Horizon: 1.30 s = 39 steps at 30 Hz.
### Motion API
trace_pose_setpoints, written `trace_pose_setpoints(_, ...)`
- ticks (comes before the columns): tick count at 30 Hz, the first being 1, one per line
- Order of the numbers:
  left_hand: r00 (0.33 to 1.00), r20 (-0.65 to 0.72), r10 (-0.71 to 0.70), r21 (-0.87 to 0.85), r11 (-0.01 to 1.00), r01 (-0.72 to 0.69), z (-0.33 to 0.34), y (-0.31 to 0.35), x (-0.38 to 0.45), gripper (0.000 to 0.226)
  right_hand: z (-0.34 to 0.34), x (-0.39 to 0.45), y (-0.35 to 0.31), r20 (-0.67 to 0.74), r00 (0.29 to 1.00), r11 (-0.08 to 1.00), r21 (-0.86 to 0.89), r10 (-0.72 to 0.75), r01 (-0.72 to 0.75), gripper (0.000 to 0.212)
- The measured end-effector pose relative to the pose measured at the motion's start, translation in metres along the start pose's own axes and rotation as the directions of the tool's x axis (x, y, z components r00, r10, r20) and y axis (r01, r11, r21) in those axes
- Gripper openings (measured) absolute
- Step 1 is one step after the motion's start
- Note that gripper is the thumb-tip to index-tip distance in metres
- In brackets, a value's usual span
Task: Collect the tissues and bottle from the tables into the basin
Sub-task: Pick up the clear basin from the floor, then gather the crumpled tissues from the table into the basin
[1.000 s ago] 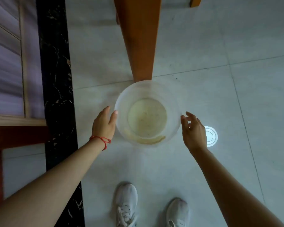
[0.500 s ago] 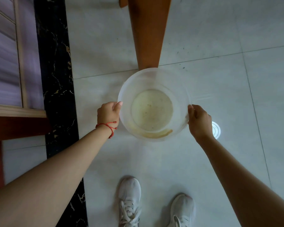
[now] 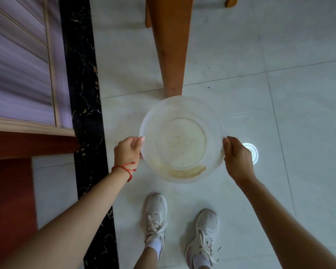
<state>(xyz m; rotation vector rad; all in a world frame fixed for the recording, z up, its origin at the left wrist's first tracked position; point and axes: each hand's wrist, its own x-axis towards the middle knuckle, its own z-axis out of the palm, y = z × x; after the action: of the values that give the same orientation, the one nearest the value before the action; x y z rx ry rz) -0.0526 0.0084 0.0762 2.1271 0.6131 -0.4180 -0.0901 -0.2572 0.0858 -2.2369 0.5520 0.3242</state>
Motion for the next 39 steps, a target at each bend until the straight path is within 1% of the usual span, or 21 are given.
trace_pose_setpoints(4, 1.0, 0.018, 0.0, -0.048, 0.999, 0.001, -0.027, 0.028, -0.04, 0.029, -0.04, -0.037, -0.022, -0.001, 1.0, 1.0, 0.026, -0.009, 0.009, 0.031)
trace_pose_setpoints(7, 0.999, 0.025, 0.031, -0.099, 0.995, -0.028, -0.048, 0.058, -0.075, 0.028, -0.074, -0.065, -0.042, -0.031, 0.999, 0.999, 0.038, -0.016, 0.017, 0.031)
trace_pose_setpoints(12, 0.999, 0.036, 0.041, -0.176, 0.984, -0.034, -0.085, 0.097, -0.128, 0.022, -0.127, -0.112, -0.083, -0.078, 0.996, 0.992, 0.117, 0.052, -0.042, 0.028)
trace_pose_setpoints(16, 0.999, 0.015, 0.046, -0.168, 0.985, -0.043, -0.12, 0.122, -0.162, 0.027, -0.161, -0.145, -0.117, -0.099, 0.991, 0.97, 0.231, 0.096, -0.071, 0.026)
trace_pose_setpoints(18, 0.999, 0.006, 0.048, -0.197, 0.979, -0.045, -0.138, 0.137, -0.178, 0.032, -0.179, -0.158, -0.132, -0.087, 0.993, 0.969, 0.24, 0.084, -0.061, 0.024)
trace_pose_setpoints(19, 0.998, 0.002, 0.059, -0.214, 0.975, -0.057, -0.146, 0.145, -0.186, 0.029, -0.187, -0.164, -0.139, -0.083, 0.993, 0.969, 0.242, 0.08, -0.058, 0.025)
trace_pose_setpoints(21, 0.996, -0.016, 0.087, -0.227, 0.97, -0.089, -0.161, 0.163, -0.205, 0.011, -0.205, -0.175, -0.155, -0.091, 0.993, 0.965, 0.256, 0.077, -0.051, 0.026)
trace_pose_setpoints(22, 0.995, -0.026, 0.093, -0.238, 0.967, -0.096, -0.167, 0.169, -0.212, 0.007, -0.213, -0.181, -0.162, -0.099, 0.992, 0.964, 0.261, 0.071, -0.043, 0.026)
trace_pose_setpoints(25, 0.994, -0.025, 0.103, -0.276, 0.955, -0.106, -0.185, 0.184, -0.232, 0.007, -0.238, -0.198, -0.182, -0.114, 0.991, 0.959, 0.28, 0.064, -0.03, 0.023)
trace_pose_setpoints(28, 0.99, -0.005, 0.139, -0.274, 0.952, -0.135, -0.201, 0.2, -0.248, 0.008, -0.261, -0.214, -0.2, -0.13, 0.989, 0.948, 0.318, 0.069, -0.025, 0.02)
trace_pose_setpoints(32, 0.981, -0.023, 0.195, -0.278, 0.941, -0.193, -0.216, 0.227, -0.271, 0.01, -0.29, -0.229, -0.22, -0.155, 0.984, 0.947, 0.318, 0.085, -0.032, 0.031)
trace_pose_setpoints(35, 0.976, -0.04, 0.212, -0.32, 0.923, -0.214, -0.225, 0.249, -0.288, 0.013, -0.31, -0.236, -0.234, -0.184, 0.98, 0.954, 0.298, 0.079, -0.022, 0.034)
trace_pose_setpoints(36, 0.977, -0.043, 0.207, -0.325, 0.922, -0.21, -0.228, 0.255, -0.293, 0.015, -0.317, -0.238, -0.239, -0.192, 0.979, 0.957, 0.291, 0.07, -0.011, 0.034)
trace_pose_setpoints(39, 0.979, -0.051, 0.198, -0.328, 0.922, -0.204, -0.234, 0.264, -0.304, 0.036, -0.334, -0.245, -0.249, -0.21, 0.977, 0.959, 0.282, 0.041, 0.021, 0.035)
